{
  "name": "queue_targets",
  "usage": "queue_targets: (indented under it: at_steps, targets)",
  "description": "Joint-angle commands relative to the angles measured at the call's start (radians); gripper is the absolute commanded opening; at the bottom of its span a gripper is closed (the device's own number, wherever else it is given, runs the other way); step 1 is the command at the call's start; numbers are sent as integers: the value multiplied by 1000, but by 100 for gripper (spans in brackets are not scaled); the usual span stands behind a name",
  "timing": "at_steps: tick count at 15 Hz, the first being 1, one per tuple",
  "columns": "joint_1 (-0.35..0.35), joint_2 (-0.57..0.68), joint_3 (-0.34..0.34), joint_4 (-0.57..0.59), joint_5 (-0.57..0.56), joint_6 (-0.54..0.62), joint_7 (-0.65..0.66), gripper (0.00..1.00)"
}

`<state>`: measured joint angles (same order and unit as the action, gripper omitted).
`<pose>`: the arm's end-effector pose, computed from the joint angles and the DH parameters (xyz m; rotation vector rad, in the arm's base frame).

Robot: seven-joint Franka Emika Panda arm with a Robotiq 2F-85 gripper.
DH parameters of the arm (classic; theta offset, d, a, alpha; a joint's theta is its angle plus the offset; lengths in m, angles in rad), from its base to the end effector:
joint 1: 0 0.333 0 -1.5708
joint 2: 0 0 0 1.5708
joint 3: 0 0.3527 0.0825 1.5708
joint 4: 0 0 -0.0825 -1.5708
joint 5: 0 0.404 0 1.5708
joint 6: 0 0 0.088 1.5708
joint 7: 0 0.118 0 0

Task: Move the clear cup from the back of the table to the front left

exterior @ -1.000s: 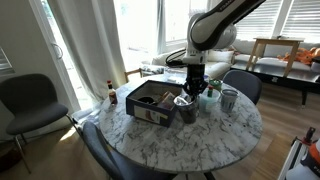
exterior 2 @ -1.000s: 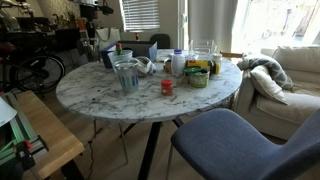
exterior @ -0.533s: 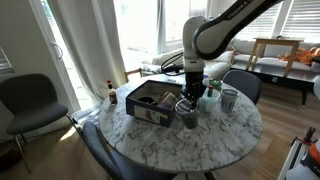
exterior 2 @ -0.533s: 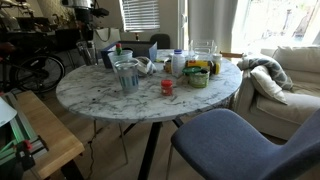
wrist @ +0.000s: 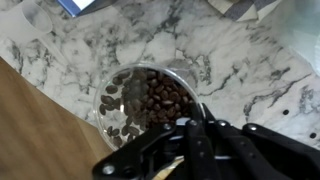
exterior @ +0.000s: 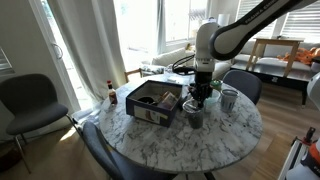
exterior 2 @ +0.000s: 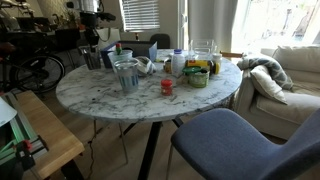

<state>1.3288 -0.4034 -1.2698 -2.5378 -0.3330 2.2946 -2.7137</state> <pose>0.4420 0.0325 0.3179 -0.1385 -3.0292 -0.1873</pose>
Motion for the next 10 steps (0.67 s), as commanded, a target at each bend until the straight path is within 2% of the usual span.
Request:
queue_targets:
  at_steps: [1, 4, 5, 10]
  targets:
    - [8, -18, -14, -1, -5, 0, 0, 4]
    - [20, -36, -18, -1, -6, 0, 0, 4]
    - [39, -53, -29, 0, -5, 8, -31, 1]
    - [158, -72, -90, 17, -29, 10, -33, 1]
